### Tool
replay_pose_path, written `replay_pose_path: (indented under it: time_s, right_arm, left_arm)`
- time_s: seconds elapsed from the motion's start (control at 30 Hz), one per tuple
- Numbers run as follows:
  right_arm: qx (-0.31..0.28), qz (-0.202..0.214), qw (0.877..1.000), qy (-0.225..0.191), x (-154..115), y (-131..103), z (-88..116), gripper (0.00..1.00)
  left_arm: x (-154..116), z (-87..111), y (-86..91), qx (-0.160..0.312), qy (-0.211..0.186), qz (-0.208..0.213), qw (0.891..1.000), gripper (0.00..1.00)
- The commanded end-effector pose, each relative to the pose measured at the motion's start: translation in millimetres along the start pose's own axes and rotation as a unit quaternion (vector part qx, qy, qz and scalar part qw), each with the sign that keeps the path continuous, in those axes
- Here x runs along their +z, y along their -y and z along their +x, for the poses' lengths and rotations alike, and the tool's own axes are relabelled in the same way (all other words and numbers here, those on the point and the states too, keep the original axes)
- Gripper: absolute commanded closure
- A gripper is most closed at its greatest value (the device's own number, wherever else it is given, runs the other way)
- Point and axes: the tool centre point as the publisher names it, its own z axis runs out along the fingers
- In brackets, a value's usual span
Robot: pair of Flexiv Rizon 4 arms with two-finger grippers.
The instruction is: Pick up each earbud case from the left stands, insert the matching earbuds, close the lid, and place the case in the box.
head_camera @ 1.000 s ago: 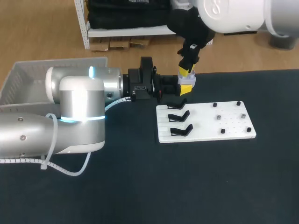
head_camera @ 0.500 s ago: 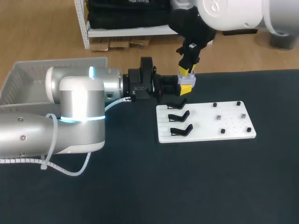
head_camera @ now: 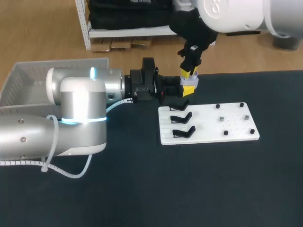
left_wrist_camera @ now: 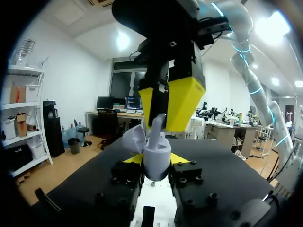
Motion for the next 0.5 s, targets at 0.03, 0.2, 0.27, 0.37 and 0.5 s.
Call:
replay_pose_path:
  time_s: [0.03, 0.2, 0.27, 0.37, 0.5]
  right_arm:
    - [-0.001, 0.0, 1.0, -0.002, 2.0, 1.1, -2.4, 1.0]
    - [-0.004, 0.0, 1.0, -0.005, 3.7, 0.6, -3.4, 1.0]
    - [-0.008, 0.0, 1.0, -0.006, 4.5, 0.1, -3.6, 1.0]
    - [-0.012, 0.003, 1.0, -0.008, 5.6, -0.4, -3.3, 1.0]
    - [-0.007, 0.004, 1.0, -0.014, 5.7, -1.0, -2.9, 1.0]
  left_arm:
    - [-0.2, 1.6, 1.2, 0.002, 0.004, -0.002, 1.0, 1.0]
    - [-0.2, 1.6, 1.2, 0.002, 0.004, -0.002, 1.0, 1.0]
    - [-0.2, 1.6, 1.2, 0.002, 0.004, -0.002, 1.0, 1.0]
    - [-0.2, 1.6, 1.2, 0.002, 0.004, -0.002, 1.0, 1.0]
    - [-0.2, 1.6, 1.2, 0.002, 0.004, -0.002, 1.0, 1.0]
